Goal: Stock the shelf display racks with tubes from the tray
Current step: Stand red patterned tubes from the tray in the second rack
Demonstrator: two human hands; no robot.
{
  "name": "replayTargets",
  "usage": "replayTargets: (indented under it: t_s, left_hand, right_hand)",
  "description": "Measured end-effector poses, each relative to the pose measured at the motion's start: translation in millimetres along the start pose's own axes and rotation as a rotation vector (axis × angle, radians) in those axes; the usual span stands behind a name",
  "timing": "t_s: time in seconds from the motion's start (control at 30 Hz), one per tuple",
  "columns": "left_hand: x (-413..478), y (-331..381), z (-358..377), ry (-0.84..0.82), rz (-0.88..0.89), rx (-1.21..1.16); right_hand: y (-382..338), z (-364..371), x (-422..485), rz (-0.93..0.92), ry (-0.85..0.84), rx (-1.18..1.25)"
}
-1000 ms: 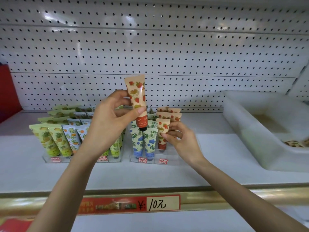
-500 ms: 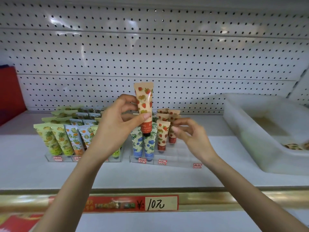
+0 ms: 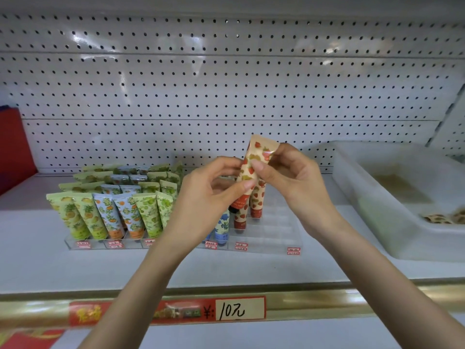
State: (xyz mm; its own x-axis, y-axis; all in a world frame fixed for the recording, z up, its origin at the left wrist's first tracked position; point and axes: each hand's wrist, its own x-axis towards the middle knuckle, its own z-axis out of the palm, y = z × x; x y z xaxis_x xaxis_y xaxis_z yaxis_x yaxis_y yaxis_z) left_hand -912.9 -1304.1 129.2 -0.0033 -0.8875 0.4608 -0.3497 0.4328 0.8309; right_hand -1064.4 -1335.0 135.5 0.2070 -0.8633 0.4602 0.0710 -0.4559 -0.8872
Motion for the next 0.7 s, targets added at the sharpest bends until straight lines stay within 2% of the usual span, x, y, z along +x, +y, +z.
replayTargets:
  t_s: [0.07, 0.17, 0.23, 0.4, 0.7]
  left_hand:
    - [-1, -1, -1, 0.010, 0.016, 0.148]
    - [-5, -10, -4, -0.001, 0.093, 0.715]
    - [-7, -17, -6, -0.035, 0.130, 0.906]
    - [-13, -34, -9, -0.193, 0.093, 1.011]
    - [-18, -48, -13, -0.271, 0.056, 1.054]
  right_hand:
    - [1, -3, 1, 0.014, 0.017, 0.041]
    - [7, -11, 3, 0.043, 0.045, 0.049]
    - [15, -17, 4, 0.047, 0.067, 0.003]
    - [47, -25, 2, 0.113, 0.113, -0.111]
    - [79, -19, -2, 0.166, 0.115, -0.232]
